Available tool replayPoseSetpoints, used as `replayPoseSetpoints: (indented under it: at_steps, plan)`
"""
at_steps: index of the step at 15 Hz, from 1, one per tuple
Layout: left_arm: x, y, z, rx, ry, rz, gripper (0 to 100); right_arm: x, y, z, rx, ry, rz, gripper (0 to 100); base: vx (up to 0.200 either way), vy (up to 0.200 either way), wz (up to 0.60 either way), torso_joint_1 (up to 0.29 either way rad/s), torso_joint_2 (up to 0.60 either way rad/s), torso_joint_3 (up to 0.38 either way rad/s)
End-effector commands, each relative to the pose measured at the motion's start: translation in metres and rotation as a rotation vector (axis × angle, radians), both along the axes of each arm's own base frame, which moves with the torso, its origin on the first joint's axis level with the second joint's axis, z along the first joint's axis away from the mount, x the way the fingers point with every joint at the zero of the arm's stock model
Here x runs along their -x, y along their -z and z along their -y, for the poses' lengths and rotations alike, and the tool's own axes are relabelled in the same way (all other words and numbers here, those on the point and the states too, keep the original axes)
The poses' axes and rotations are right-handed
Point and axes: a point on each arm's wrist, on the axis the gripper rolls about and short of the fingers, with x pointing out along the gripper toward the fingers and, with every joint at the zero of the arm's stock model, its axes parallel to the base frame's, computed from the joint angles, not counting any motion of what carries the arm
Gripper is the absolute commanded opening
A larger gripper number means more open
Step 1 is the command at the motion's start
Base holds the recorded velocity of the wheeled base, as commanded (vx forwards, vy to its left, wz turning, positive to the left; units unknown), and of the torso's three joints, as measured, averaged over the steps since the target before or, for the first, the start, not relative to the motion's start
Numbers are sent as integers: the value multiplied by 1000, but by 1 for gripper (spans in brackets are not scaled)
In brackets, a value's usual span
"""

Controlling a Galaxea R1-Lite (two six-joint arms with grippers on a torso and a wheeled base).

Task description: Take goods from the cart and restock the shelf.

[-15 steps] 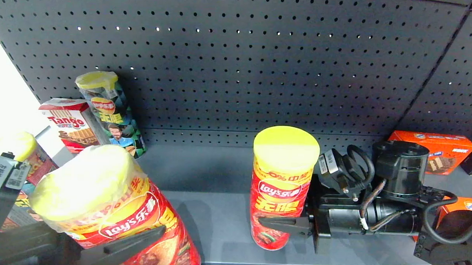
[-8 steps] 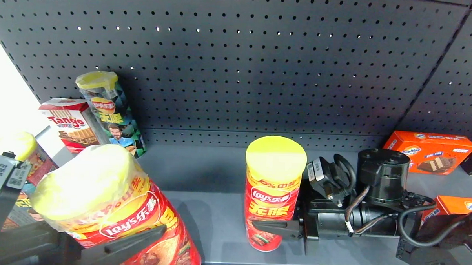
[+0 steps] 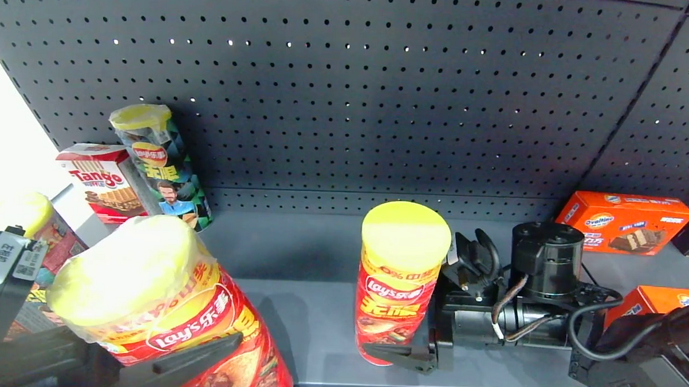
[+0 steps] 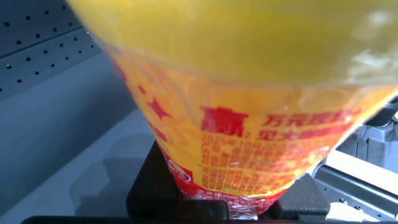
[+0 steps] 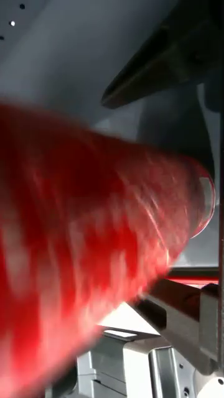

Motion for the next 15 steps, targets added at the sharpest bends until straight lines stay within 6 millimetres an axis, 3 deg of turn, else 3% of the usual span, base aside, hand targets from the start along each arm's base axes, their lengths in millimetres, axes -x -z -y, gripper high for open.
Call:
replayPoseSetpoints:
  at_steps: [1,5,8,11,13,15]
  plan:
    - [0,0,0,1,0,1,0,4,-8,4,-16,3,22,100,0,0,0,0,0,0]
    - [0,-1,0,2,0,4,0,17,-37,17,-70,38,100,100,0,0,0,0,0,0]
    - [0,-1,0,3,1,3,0,44,-68,50,-138,97,155,100,0,0,0,0,0,0]
    - [0,-1,0,5,3,5,0,90,-91,104,-218,205,205,100,0,0,0,0,0,0]
    - [0,-3,0,8,3,11,0,126,-104,144,-263,388,197,100,0,0,0,0,0,0]
    - [-1,-4,1,9,3,13,0,164,-101,165,-265,604,190,100,0,0,0,0,0,0]
